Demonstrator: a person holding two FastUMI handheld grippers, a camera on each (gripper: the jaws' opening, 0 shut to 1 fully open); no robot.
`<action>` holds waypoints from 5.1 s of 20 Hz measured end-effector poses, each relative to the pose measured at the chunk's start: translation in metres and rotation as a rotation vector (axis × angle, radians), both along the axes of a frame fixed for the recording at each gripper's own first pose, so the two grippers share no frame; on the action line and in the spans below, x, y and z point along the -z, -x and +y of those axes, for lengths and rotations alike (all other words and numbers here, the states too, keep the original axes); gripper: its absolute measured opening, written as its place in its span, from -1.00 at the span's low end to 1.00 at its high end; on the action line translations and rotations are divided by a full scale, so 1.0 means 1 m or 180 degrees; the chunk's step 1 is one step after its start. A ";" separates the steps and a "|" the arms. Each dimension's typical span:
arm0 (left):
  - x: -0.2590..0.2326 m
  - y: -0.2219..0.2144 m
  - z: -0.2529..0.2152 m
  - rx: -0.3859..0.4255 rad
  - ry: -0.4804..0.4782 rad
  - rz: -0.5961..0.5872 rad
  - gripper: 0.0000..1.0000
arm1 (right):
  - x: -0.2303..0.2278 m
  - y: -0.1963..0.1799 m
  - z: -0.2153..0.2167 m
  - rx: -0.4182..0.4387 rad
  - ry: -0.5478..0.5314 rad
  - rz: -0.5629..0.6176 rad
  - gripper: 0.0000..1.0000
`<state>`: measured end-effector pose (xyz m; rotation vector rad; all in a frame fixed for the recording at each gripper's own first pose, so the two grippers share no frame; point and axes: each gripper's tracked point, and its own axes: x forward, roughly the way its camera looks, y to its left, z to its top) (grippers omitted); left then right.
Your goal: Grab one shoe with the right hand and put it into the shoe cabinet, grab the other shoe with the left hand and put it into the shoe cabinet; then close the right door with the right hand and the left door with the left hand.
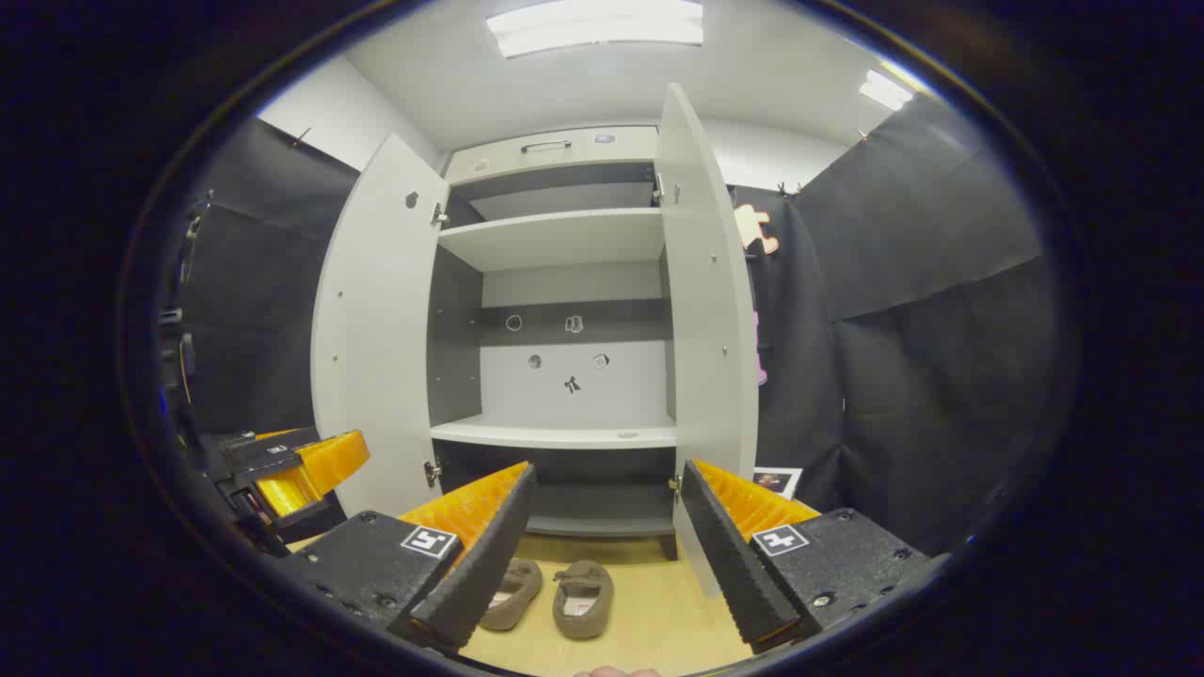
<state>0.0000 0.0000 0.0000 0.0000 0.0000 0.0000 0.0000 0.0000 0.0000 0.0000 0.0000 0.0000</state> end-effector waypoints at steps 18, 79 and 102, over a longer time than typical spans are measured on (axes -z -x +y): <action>-0.003 0.005 0.005 -0.0059 -0.0030 -0.0022 0.89 | 0.010 -0.015 0.007 -0.0118 0.0107 0.0102 0.97; 0.029 0.010 0.021 -0.0073 -0.0039 0.0168 0.89 | -0.002 -0.321 0.058 -0.0397 0.0925 0.0976 -0.89; 0.042 0.011 0.037 -0.0223 -0.0037 0.0274 0.89 | -0.006 -0.365 0.089 -0.0381 0.1215 0.1148 -0.12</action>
